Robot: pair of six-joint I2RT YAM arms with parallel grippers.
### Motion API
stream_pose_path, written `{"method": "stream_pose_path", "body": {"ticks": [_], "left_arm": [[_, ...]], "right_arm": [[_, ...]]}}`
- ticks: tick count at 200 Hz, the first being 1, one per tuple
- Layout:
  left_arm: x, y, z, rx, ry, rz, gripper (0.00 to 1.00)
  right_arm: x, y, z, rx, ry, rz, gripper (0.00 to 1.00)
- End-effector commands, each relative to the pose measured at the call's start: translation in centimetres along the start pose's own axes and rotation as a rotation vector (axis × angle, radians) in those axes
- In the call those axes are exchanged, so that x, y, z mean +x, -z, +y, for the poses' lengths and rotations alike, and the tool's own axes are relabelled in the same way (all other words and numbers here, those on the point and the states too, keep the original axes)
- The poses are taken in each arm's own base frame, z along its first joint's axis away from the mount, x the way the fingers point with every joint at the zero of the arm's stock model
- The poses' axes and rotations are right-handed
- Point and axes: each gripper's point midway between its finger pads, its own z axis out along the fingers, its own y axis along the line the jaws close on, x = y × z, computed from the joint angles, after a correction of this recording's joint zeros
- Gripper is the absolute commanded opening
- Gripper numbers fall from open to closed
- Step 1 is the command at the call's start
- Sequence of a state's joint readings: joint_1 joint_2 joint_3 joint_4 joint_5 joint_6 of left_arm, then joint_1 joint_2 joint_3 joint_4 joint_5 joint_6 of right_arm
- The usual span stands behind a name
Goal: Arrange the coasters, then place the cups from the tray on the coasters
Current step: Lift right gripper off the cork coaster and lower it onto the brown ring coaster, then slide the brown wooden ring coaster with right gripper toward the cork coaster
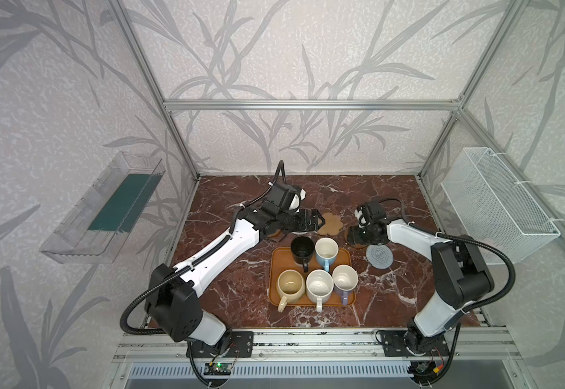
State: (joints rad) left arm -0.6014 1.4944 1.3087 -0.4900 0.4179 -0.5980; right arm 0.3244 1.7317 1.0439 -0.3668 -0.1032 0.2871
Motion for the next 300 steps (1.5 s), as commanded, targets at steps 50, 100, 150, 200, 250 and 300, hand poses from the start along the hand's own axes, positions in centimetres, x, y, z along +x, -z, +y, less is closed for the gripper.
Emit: {"method": "stream_pose_path", "body": {"ticks": [50,100,150,200,250,300], "left_arm": [[-1.4,-0.1,-1.1,0.023,-0.017,-0.028,0.99],[-1.2,-0.5,-0.7,0.011,-0.015,-0.021,0.99],[-1.1,-0.6,-0.4,0.000,-0.012,-0.023,0.99],[-1.1,-0.8,-0.1,-0.009,-0.011,-0.020,0.99],[-1.1,-0.8,-0.1,-0.010,-0.009,-0.021,0.99],[-1.2,-0.5,-0.1,-0.009,-0.004,-0.029,0.99]], "right_arm": [[0.0,-2.4,-0.5,0.084,0.055,0.083,0.58],[0.9,-3.7,-2.2,0.172,0.060,0.175,0.52],[-0.8,-4.0,-2.9,0.186,0.038,0.173,0.47],[-3.0,-4.7,-2.4,0.129,0.039,0.159,0.45],[-3.7,-5.8,-1.3,0.073,0.055,0.169,0.43],[-4.2,-6.3,-1.7,0.108,0.057,0.184,0.42]]}}
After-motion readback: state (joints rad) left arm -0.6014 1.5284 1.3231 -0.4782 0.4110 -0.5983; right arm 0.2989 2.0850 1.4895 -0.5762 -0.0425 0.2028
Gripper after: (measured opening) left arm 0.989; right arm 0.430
